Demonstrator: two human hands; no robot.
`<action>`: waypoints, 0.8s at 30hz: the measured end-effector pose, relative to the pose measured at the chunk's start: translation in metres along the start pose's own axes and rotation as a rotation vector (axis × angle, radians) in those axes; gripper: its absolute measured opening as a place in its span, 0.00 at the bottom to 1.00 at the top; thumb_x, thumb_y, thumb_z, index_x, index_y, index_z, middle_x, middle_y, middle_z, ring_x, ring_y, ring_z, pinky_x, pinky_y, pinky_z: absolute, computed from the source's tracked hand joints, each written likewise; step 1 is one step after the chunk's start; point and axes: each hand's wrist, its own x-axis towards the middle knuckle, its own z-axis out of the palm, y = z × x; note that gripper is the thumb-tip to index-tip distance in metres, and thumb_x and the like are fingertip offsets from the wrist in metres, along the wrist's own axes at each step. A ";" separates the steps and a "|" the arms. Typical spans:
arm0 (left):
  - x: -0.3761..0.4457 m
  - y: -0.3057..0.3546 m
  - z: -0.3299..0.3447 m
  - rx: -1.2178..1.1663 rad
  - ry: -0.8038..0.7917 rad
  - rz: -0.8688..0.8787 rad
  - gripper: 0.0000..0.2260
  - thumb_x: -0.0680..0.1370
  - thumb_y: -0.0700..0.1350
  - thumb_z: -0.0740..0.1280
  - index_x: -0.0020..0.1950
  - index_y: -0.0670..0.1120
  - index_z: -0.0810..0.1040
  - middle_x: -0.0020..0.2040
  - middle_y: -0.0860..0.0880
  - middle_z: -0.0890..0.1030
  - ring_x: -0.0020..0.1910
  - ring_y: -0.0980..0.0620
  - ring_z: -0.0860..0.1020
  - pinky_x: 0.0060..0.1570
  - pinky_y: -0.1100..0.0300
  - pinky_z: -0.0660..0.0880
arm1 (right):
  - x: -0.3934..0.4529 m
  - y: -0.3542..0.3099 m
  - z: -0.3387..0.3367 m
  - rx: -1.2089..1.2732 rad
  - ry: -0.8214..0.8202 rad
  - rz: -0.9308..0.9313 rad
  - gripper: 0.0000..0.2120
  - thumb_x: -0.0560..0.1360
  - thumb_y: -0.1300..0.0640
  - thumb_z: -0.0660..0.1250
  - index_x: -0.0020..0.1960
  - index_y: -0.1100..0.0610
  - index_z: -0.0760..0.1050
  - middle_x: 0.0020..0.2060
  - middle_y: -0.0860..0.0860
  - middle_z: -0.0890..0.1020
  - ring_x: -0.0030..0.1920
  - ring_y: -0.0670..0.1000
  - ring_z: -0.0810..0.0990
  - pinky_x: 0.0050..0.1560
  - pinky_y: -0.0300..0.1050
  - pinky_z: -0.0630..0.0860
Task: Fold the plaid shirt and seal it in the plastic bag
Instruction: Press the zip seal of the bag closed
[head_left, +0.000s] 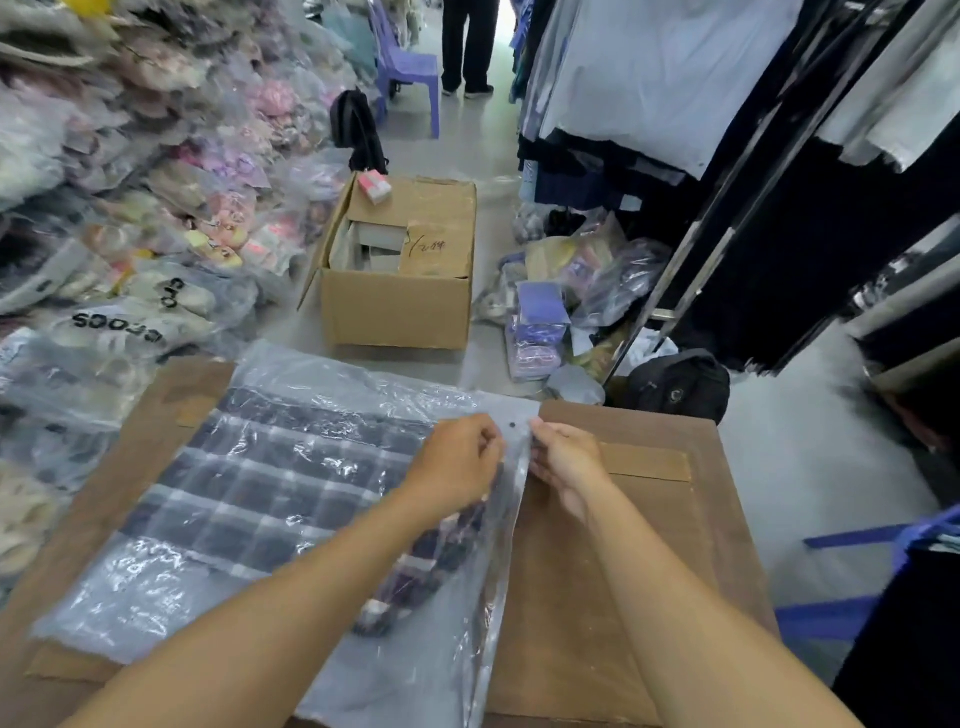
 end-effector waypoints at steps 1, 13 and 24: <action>0.015 0.001 -0.001 0.069 0.050 0.054 0.06 0.79 0.44 0.64 0.50 0.48 0.81 0.44 0.47 0.83 0.48 0.43 0.81 0.51 0.48 0.78 | 0.001 -0.002 -0.001 -0.003 0.004 -0.006 0.08 0.80 0.57 0.68 0.47 0.60 0.81 0.40 0.57 0.82 0.35 0.50 0.78 0.35 0.38 0.77; 0.114 0.009 -0.007 0.078 -0.218 0.072 0.07 0.76 0.51 0.72 0.40 0.50 0.81 0.35 0.53 0.80 0.39 0.49 0.77 0.50 0.49 0.76 | 0.021 -0.012 -0.008 -0.369 0.012 -0.309 0.08 0.78 0.50 0.70 0.41 0.52 0.82 0.43 0.53 0.86 0.44 0.55 0.82 0.50 0.51 0.78; 0.144 0.026 -0.015 0.060 0.112 -0.030 0.13 0.78 0.50 0.69 0.33 0.54 0.75 0.38 0.58 0.78 0.54 0.45 0.80 0.60 0.45 0.74 | 0.005 -0.015 -0.035 -0.856 -0.369 -0.139 0.08 0.77 0.54 0.72 0.40 0.55 0.81 0.41 0.57 0.87 0.39 0.48 0.84 0.51 0.49 0.83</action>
